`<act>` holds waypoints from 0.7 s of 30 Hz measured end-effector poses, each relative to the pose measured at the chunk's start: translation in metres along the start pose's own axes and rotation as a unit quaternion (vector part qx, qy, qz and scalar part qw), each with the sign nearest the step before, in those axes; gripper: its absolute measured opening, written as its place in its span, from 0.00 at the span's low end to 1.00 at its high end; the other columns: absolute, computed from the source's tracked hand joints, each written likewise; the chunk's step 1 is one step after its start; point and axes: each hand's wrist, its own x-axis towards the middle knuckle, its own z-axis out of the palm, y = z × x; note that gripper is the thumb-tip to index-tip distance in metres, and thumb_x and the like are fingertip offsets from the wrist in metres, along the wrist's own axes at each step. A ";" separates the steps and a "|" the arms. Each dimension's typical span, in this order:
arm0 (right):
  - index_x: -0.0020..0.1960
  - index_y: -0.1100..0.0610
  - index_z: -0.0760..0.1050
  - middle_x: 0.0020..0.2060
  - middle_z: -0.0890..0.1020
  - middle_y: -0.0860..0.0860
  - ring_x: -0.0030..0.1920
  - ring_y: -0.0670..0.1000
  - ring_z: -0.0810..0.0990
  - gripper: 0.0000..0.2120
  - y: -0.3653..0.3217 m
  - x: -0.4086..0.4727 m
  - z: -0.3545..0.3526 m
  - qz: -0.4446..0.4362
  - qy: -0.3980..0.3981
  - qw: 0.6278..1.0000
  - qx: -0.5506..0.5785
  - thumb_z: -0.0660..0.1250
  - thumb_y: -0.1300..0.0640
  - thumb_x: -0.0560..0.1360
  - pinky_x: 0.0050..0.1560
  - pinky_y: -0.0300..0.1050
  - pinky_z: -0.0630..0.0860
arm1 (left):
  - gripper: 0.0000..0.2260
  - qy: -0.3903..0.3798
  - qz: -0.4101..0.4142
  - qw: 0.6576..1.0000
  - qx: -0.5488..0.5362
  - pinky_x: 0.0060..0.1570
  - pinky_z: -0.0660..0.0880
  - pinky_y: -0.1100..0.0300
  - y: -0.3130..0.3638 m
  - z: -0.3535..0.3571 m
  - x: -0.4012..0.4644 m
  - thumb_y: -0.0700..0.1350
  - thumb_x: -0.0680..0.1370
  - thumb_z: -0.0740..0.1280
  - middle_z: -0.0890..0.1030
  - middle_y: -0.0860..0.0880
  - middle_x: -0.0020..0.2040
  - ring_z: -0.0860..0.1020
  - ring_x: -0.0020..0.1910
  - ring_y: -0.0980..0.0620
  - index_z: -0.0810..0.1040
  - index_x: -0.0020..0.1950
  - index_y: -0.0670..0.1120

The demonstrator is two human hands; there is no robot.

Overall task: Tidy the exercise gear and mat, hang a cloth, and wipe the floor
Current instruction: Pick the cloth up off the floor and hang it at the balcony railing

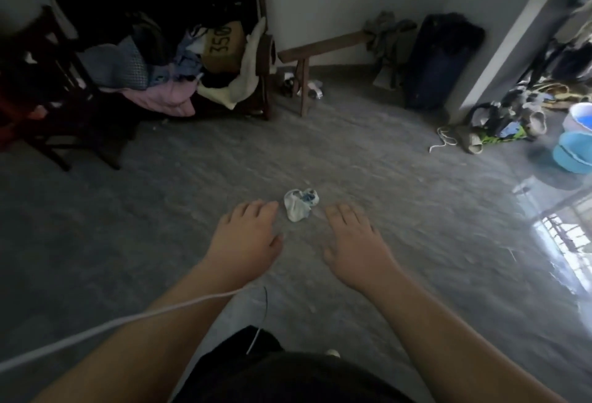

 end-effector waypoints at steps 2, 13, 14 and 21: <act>0.80 0.49 0.50 0.79 0.53 0.52 0.79 0.55 0.50 0.33 0.010 0.025 0.001 -0.008 -0.024 1.000 -0.001 0.57 0.42 0.80 0.75 0.56 0.57 | 0.29 -0.019 0.001 1.000 -0.002 0.69 0.64 0.48 -0.003 0.006 0.020 0.59 0.79 0.59 0.65 0.49 0.76 0.63 0.74 0.46 0.58 0.78 0.51; 0.79 0.51 0.52 0.78 0.57 0.50 0.77 0.54 0.53 0.32 0.054 0.199 -0.012 -0.013 -0.060 0.998 -0.025 0.59 0.47 0.79 0.75 0.54 0.59 | 0.28 -0.079 0.020 0.997 -0.013 0.67 0.66 0.47 -0.033 0.055 0.208 0.58 0.78 0.61 0.68 0.50 0.73 0.66 0.72 0.45 0.60 0.76 0.52; 0.79 0.51 0.52 0.78 0.56 0.50 0.77 0.54 0.52 0.32 0.058 0.221 -0.013 -0.007 -0.063 0.998 -0.022 0.60 0.47 0.79 0.75 0.53 0.59 | 0.28 -0.089 0.025 0.996 -0.016 0.68 0.66 0.46 -0.037 0.059 0.232 0.58 0.78 0.61 0.68 0.49 0.73 0.65 0.72 0.45 0.60 0.76 0.52; 0.80 0.51 0.50 0.79 0.55 0.52 0.79 0.55 0.49 0.31 0.087 0.394 -0.001 0.057 -0.111 0.992 0.011 0.57 0.47 0.81 0.75 0.56 0.56 | 0.25 -0.168 0.069 0.983 0.011 0.68 0.65 0.44 -0.087 0.090 0.409 0.56 0.79 0.59 0.65 0.47 0.75 0.64 0.73 0.44 0.59 0.74 0.51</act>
